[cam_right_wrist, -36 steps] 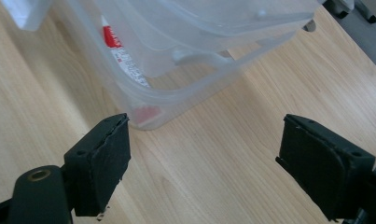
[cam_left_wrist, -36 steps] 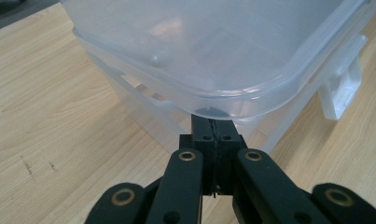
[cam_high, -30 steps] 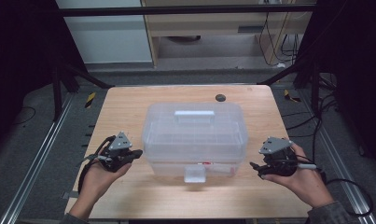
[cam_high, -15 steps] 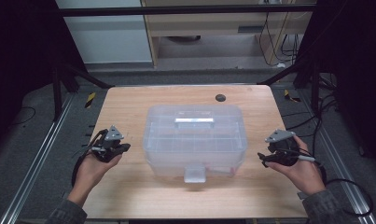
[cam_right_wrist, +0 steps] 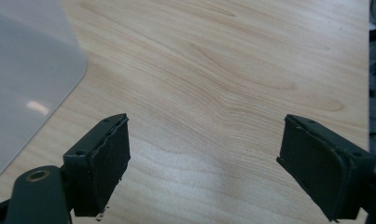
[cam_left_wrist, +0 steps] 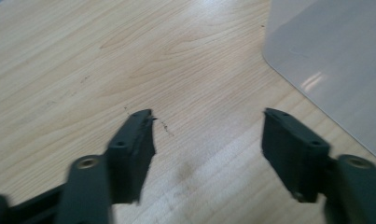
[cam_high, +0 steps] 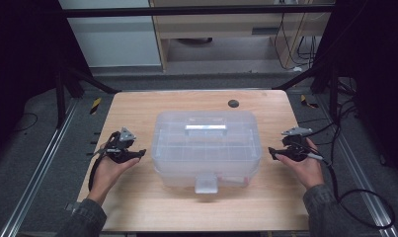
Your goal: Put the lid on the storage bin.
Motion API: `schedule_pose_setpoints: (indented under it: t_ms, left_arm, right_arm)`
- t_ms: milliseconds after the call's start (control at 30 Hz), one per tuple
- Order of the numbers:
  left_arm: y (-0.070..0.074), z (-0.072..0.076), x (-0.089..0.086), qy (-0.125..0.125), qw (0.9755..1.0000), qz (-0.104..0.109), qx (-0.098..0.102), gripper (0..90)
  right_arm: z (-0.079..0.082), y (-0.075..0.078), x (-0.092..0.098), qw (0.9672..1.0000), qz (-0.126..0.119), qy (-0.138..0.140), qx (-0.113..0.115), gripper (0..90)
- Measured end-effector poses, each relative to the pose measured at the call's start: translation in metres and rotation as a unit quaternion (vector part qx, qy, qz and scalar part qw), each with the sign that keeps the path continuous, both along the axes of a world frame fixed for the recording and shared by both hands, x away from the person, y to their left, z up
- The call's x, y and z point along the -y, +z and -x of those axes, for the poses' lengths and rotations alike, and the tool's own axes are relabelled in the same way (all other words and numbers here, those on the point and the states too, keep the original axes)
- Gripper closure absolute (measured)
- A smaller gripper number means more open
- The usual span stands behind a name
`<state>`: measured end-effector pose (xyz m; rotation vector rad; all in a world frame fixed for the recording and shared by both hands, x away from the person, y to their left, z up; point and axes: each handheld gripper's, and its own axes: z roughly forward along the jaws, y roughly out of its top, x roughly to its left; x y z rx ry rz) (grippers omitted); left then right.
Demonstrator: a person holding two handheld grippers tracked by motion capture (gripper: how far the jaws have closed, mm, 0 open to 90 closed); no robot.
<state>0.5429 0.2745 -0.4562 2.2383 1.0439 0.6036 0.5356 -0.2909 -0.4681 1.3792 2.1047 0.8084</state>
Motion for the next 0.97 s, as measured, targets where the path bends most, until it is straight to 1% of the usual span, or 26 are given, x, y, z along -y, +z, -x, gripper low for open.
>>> schedule_pose_setpoints:
  t_ms: [33,67,100,133,200,233,267,333,400,433,467,500,533,600,633,667,700,733,800,867,900,967]
  left_arm:
    - [-0.004,-0.002,0.000,0.011,0.9999,0.001,0.001,26.9]
    - [-0.006,-0.004,0.000,0.015,0.9999,0.000,0.000,24.2]
    - [-0.009,-0.006,-0.001,0.019,0.9998,0.000,-0.005,23.3]
    - [-0.011,-0.007,-0.001,0.024,0.9997,0.001,-0.008,22.0]
    - [-0.016,-0.010,-0.003,0.033,0.9993,0.008,-0.015,18.5]
    - [-0.019,-0.011,-0.003,0.037,0.9991,0.010,-0.019,17.8]
    - [-0.020,-0.012,-0.002,0.039,0.9990,0.011,-0.019,17.1]
    - [-0.023,-0.013,-0.001,0.043,0.9988,0.014,-0.021,15.7]
    - [-0.027,-0.015,-0.001,0.044,0.9984,0.021,-0.028,13.3]
    - [-0.030,-0.016,0.000,0.045,0.9982,0.024,-0.032,12.7]
    - [-0.031,-0.016,0.001,0.045,0.9982,0.023,-0.033,12.2]
    - [-0.034,-0.016,0.002,0.046,0.9982,0.023,-0.031,11.8]
    - [-0.035,-0.016,0.003,0.048,0.9980,0.026,-0.031,10.7]
    - [-0.038,-0.016,0.004,0.050,0.9977,0.031,-0.034,10.4]
    - [-0.039,-0.016,0.004,0.050,0.9976,0.029,-0.038,10.2]
    - [-0.041,-0.016,0.005,0.052,0.9972,0.032,-0.042,10.0]
    - [-0.042,-0.016,0.005,0.053,0.9968,0.039,-0.044,8.6]
    - [-0.044,-0.016,0.004,0.056,0.9963,0.049,-0.043,8.0]
    - [-0.047,-0.015,0.002,0.058,0.9963,0.055,-0.031,6.2]
    - [-0.050,-0.013,0.001,0.060,0.9959,0.066,-0.014,4.6]
    - [-0.051,-0.012,0.001,0.062,0.9956,0.069,-0.011,4.1]
    - [-0.051,-0.012,0.001,0.064,0.9955,0.069,-0.011,3.9]
  right_arm:
    - [-0.002,-0.003,0.002,1.0000,-0.007,-0.004,0.001,15.0]
    - [-0.004,-0.007,0.005,0.9997,-0.020,-0.012,-0.004,14.1]
    - [-0.005,-0.010,0.007,0.9995,-0.025,-0.019,-0.006,14.0]
    - [-0.007,-0.013,0.009,0.9993,-0.023,-0.029,-0.004,13.8]
    - [-0.009,-0.018,0.011,0.9989,-0.027,-0.039,-0.001,13.4]
    - [-0.010,-0.020,0.011,0.9984,-0.035,-0.044,0.000,13.0]
    - [-0.011,-0.023,0.012,0.9981,-0.044,-0.043,0.000,12.6]
    - [-0.012,-0.026,0.012,0.9974,-0.054,-0.047,-0.003,12.4]
    - [-0.012,-0.031,0.012,0.9964,-0.068,-0.051,-0.005,12.3]
    - [-0.013,-0.034,0.012,0.9964,-0.066,-0.052,-0.009,11.8]
    - [-0.014,-0.037,0.010,0.9963,-0.062,-0.059,-0.012,11.2]
    - [-0.014,-0.039,0.009,0.9966,-0.055,-0.060,-0.011,10.0]
    - [-0.014,-0.041,0.006,0.9972,-0.046,-0.059,-0.004,9.3]
    - [-0.014,-0.042,0.004,0.9971,-0.046,-0.061,0.001,7.6]
    - [-0.014,-0.043,0.003,0.9972,-0.045,-0.060,0.005,6.5]
    - [-0.015,-0.043,0.003,0.9969,-0.046,-0.064,0.005,6.1]
    - [-0.015,-0.043,0.002,0.9968,-0.045,-0.067,0.004,5.9]
    - [-0.016,-0.043,0.001,0.9962,-0.047,-0.073,0.004,5.1]
    - [-0.016,-0.044,-0.002,0.9955,-0.046,-0.082,0.001,2.6]
    - [-0.016,-0.044,-0.003,0.9949,-0.045,-0.091,0.000,1.2]
    - [-0.015,-0.044,-0.004,0.9942,-0.045,-0.098,-0.002,0.5]
    - [-0.014,-0.044,-0.006,0.9935,-0.044,-0.105,-0.001,0.5]
